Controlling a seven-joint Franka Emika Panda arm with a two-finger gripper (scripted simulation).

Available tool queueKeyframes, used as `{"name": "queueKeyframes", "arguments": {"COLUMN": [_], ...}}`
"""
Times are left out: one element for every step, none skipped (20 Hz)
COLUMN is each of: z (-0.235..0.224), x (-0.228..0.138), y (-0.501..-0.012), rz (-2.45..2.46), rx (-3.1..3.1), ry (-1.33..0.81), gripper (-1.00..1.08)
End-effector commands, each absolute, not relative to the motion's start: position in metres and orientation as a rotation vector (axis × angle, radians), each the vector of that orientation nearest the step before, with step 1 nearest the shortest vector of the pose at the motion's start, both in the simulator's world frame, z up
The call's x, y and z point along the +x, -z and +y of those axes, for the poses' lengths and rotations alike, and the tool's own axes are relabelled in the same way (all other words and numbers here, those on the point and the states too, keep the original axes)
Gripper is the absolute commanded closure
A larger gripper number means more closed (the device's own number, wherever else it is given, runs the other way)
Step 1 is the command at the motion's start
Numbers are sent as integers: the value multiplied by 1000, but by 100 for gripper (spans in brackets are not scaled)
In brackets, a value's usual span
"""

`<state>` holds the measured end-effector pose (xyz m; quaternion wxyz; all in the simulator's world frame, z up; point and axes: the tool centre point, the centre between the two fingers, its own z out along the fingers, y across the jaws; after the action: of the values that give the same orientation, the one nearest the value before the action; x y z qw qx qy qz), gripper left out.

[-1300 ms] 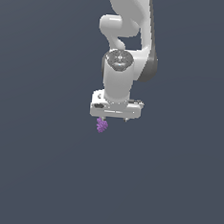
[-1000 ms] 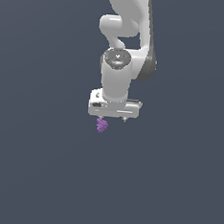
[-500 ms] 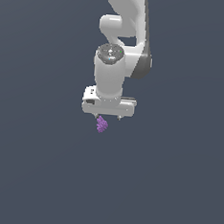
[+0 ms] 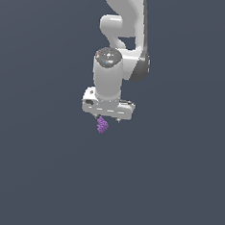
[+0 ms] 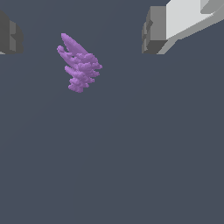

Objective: Pick up the object and move it to a goal position.

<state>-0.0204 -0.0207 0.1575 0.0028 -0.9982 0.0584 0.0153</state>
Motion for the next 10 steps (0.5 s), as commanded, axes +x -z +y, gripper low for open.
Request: {"name": "queueKeyframes", "arguments": {"z": [-23,-24,-26,-27,-29,-30,-32,-34,-36,-37], "x": [-23,-24,-25,-27,-28,-30,-31,-33,-35,-37], "y": [-152,-149,-146,-143,-140,-136,-133,-129,-125,-122], "rz": [260,297,336,377,421,467,516,566,616,666], "rx": [-3124,-3121,-3116,-3111,-3106,-3099,-3091,-3083,-3073,-3063], "ry": [-46,-44,-43,-41,-39,-37,-35,-33,-31,-29], "gripper": [-92,-92,-92,-92,-92,-92,-92,-92,-92,-92]}}
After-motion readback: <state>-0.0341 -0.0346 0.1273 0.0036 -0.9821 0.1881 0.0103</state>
